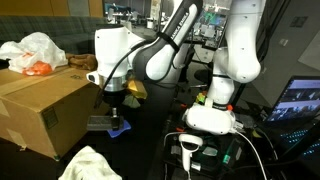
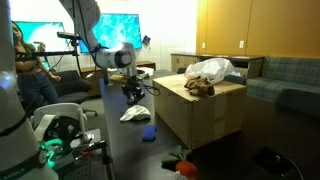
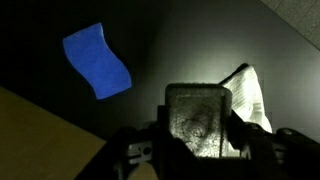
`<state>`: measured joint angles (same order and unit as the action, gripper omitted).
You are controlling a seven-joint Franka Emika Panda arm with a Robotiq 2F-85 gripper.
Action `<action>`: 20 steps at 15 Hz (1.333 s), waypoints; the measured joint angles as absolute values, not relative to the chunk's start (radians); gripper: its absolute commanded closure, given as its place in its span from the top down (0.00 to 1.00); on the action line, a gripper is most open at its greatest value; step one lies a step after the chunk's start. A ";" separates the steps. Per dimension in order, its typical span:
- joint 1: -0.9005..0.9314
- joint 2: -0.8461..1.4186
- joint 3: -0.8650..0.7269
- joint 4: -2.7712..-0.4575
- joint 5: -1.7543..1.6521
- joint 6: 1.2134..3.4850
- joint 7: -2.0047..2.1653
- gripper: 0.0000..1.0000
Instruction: Pick the objects on the box and put them on the table, then pick the objects on the table and put them on the box
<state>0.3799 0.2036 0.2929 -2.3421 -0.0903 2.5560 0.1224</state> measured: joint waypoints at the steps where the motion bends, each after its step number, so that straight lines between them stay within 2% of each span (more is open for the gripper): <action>1: 0.391 0.204 0.295 -2.355 -0.108 2.562 0.144 0.31; 9: 0.476 0.256 0.322 -2.345 -0.160 2.563 0.219 0.31; 20: 0.466 0.497 0.312 -2.173 -0.106 2.563 0.205 0.31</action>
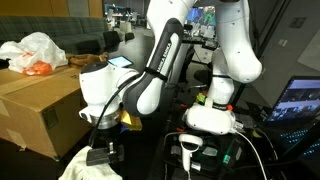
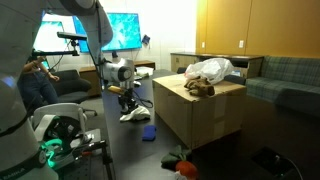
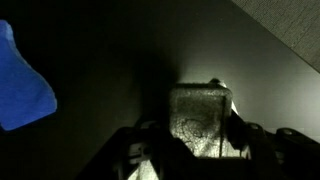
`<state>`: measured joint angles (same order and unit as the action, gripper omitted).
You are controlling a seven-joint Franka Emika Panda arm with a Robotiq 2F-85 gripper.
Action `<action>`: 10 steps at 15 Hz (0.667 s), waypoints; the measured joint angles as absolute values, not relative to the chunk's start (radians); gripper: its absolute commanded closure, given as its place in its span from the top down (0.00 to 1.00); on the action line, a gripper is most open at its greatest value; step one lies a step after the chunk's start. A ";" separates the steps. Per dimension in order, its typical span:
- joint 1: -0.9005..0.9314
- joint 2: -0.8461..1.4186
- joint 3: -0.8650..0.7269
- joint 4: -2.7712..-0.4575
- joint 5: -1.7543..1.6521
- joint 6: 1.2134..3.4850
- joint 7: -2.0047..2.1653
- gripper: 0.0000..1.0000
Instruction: Pick the objects on the box and put them on the table, then pick the objects on the table and put them on the box
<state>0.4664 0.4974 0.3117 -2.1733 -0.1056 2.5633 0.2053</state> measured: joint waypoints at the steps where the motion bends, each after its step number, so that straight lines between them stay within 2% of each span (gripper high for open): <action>1: 0.466 0.507 0.311 -2.172 -0.101 2.563 0.203 0.31; 2: 0.465 0.515 0.310 -2.171 -0.100 2.563 0.201 0.31; 3: 0.465 0.521 0.310 -2.172 -0.099 2.562 0.199 0.48; 4: 0.464 0.526 0.310 -2.173 -0.099 2.561 0.196 0.81; 5: 0.463 0.528 0.309 -2.177 -0.099 2.561 0.194 0.82; 8: 0.462 0.528 0.309 -2.183 -0.099 2.560 0.192 1.00; 10: 0.462 0.526 0.309 -2.183 -0.099 2.560 0.192 1.00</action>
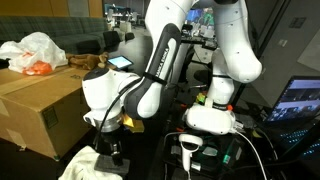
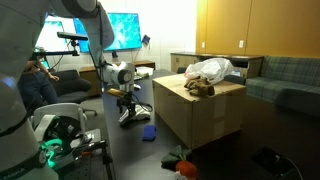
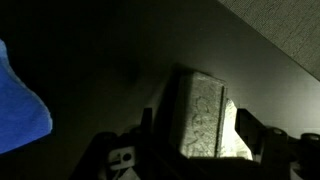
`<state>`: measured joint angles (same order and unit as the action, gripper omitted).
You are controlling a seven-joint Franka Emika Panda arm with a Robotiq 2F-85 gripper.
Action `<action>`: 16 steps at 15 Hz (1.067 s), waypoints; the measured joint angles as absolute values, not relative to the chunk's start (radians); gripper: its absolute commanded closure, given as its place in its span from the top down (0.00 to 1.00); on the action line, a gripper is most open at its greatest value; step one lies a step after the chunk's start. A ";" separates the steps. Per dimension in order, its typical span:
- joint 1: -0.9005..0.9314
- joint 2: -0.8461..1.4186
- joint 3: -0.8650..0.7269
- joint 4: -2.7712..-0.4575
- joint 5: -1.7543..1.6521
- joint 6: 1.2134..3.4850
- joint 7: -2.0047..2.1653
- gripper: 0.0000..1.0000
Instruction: Pick the objects on the box and put them on the table, then pick the objects on the table and put them on the box
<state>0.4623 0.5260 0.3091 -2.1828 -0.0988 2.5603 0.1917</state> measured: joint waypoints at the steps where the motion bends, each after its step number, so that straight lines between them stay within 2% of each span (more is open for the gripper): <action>1: 0.462 0.523 0.309 -2.184 -0.099 2.560 0.191 1.00; 11: 0.513 0.489 0.303 -2.153 -0.105 2.579 0.240 1.00; 16: 0.611 0.523 0.271 -2.086 -0.105 2.654 0.386 1.00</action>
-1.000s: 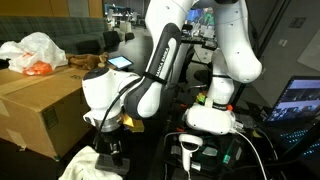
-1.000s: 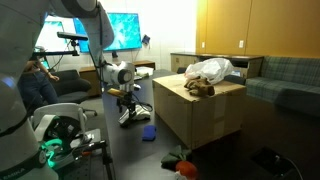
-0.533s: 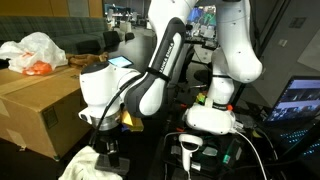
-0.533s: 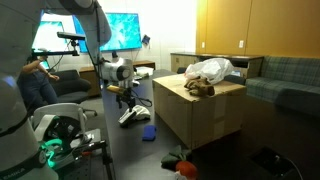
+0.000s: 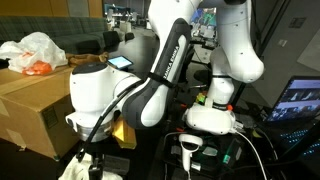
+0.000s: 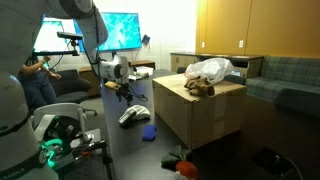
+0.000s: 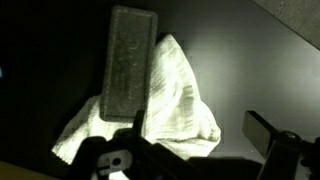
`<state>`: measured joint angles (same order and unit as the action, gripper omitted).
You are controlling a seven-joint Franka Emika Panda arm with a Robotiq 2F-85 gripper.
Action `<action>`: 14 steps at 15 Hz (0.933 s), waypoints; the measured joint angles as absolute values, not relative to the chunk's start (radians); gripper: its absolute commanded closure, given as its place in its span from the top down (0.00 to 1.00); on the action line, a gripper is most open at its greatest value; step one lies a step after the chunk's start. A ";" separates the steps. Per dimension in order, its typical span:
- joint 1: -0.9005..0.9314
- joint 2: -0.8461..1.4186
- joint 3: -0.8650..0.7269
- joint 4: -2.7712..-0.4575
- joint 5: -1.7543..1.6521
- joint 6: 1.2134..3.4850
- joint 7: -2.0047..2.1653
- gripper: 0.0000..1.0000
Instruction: Pick the objects on the box and put them on the table, then pick the objects on the table and put them on the box
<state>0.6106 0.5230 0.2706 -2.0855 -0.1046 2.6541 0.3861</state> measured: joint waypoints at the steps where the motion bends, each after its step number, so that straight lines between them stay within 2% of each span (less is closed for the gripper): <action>1: 0.640 0.535 0.260 -2.067 -0.105 2.665 0.416 1.00; 5: 0.765 0.578 0.197 -1.993 -0.098 2.699 0.501 1.00; 14: 0.807 0.596 0.049 -1.982 -0.139 2.719 0.511 1.00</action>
